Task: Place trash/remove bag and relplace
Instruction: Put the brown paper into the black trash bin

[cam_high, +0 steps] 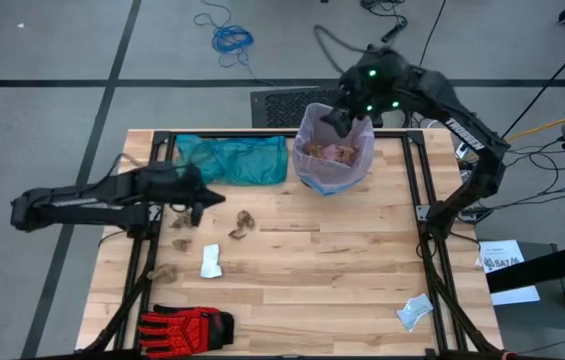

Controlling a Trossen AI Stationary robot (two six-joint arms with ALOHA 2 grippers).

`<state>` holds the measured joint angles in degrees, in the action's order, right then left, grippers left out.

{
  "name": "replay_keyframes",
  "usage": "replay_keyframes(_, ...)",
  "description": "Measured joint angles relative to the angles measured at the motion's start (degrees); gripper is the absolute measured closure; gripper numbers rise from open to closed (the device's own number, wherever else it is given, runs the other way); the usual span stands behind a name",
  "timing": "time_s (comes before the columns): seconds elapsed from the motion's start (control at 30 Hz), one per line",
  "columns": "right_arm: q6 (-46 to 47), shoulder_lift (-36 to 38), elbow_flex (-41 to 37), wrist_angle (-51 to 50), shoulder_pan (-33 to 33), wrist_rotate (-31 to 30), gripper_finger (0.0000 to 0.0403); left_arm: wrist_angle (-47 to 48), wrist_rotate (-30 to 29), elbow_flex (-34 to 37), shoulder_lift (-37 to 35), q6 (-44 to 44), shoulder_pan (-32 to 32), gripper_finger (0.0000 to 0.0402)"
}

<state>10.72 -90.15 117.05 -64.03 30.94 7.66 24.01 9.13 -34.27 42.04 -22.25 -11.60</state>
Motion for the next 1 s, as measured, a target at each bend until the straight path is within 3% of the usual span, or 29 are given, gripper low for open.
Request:
replay_keyframes(0.1,0.39,0.09,4.74,0.01,-0.57,-0.25,0.0118,5.84,2.45,-3.34,7.74,1.71,0.00,0.0401)
replay_keyframes(0.23,0.57,0.09,8.99,0.03,-0.89,-0.31,0.0122,8.67,3.00,-4.47,16.98,-5.24,-0.09,0.0387)
replay_keyframes(0.43,0.57,0.05,10.11,-0.54,-1.06,-0.42,0.0123,4.60,5.01,-4.54,27.51,-14.85,-0.09,0.0320)
replay_keyframes(0.73,0.15,0.04,10.10,-1.65,-1.05,-0.39,0.0124,-4.15,4.32,-4.56,39.06,-16.48,-0.09,0.0227)
replay_keyframes(0.9,-0.83,0.04,10.09,-1.66,-1.03,-0.37,0.0124,-5.32,3.29,-4.82,45.72,-17.98,-0.09,0.0230)
replay_keyframes(1.0,-0.92,0.04,10.09,-1.68,-1.03,-0.35,0.0124,-7.18,3.24,-4.77,46.40,-18.16,-0.10,0.0275)
